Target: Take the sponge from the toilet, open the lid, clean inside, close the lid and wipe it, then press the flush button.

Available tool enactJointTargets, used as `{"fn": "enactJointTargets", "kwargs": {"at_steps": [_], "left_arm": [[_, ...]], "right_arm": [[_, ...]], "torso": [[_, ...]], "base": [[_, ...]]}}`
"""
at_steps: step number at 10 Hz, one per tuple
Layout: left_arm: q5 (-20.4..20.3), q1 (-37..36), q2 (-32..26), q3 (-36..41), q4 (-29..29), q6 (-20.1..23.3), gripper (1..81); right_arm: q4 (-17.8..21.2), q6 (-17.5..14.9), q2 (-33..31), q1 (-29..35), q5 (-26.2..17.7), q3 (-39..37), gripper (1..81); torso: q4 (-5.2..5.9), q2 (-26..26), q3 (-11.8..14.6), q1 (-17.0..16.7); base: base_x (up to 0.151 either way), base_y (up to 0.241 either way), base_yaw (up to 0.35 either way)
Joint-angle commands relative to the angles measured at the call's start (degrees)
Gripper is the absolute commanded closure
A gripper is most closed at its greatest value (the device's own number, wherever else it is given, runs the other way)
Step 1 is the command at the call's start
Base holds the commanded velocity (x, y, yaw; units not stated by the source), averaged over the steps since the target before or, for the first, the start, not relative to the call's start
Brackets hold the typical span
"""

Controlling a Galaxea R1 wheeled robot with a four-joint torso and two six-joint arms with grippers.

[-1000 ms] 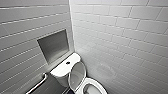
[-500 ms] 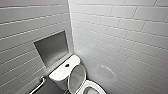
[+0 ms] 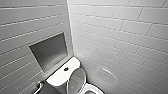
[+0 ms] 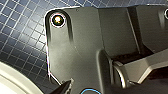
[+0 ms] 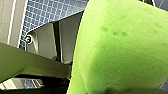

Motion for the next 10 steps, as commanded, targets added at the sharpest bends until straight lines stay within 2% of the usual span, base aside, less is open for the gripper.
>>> {"fn": "enactJointTargets", "kwargs": {"at_steps": [1, 5, 7, 9, 10], "left_arm": [[3.6, -1.1, 0.0, 0.0, -0.2, 0.2, 1.0], [4.4, -0.9, 0.3, 0.1, 0.2, 0.4, 1.0], [4.4, -0.8, 0.9, 0.1, 0.2, 0.3, 1.0], [4.4, -0.8, 1.0, 0.1, -0.3, 0.3, 1.0], [4.1, -0.8, 1.1, -0.2, -0.4, -0.1, 1.0]], "right_arm": [[-0.8, -0.1, 0.1, 1.1, -3.2, 0.2, 81.1], [-0.5, 0.0, -0.4, 2.3, -2.1, 0.4, 81.1], [-1.0, 0.0, -1.2, 2.5, 0.1, 1.8, 81.1], [-0.3, 0.5, -2.1, 2.0, -0.6, 1.6, 81.1], [1.5, -0.3, -1.9, 1.1, -0.5, 1.2, 81.1]], "torso": [[0.00, 0.0, 0.0, 0.0], [0.00, 0.0, 0.0, 0.0], [0.00, 0.0, 0.0, 0.0], [0.00, 0.0, 0.0, 0.0], [0.00, 0.0, 0.0, 0.0]], "base": [[0.108, 0.000, 0.000], [0.020, 0.000, 0.000], [0.000, 0.000, 0.000], [0.000, 0.000, 0.000], [0.000, 0.000, 0.000]]}}
